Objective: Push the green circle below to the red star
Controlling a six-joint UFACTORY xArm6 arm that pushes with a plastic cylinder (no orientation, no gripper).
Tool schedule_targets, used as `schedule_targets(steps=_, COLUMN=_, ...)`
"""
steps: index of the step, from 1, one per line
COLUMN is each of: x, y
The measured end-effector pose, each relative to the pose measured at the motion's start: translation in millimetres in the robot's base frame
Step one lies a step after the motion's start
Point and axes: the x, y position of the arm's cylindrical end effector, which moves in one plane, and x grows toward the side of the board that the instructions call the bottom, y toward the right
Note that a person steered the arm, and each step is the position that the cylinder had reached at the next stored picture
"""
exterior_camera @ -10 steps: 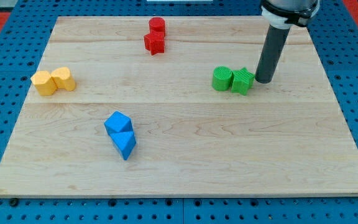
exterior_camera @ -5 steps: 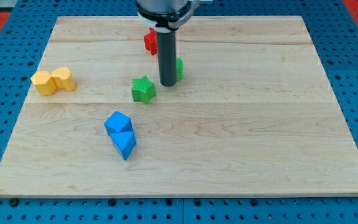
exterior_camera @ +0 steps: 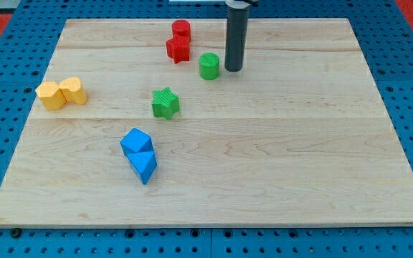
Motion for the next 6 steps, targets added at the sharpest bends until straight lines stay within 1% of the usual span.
schedule_targets(steps=2, x=9.3, y=-8.4)
schedule_targets(steps=4, x=14.2, y=-54.8)
schedule_targets(steps=6, x=14.2, y=-56.4)
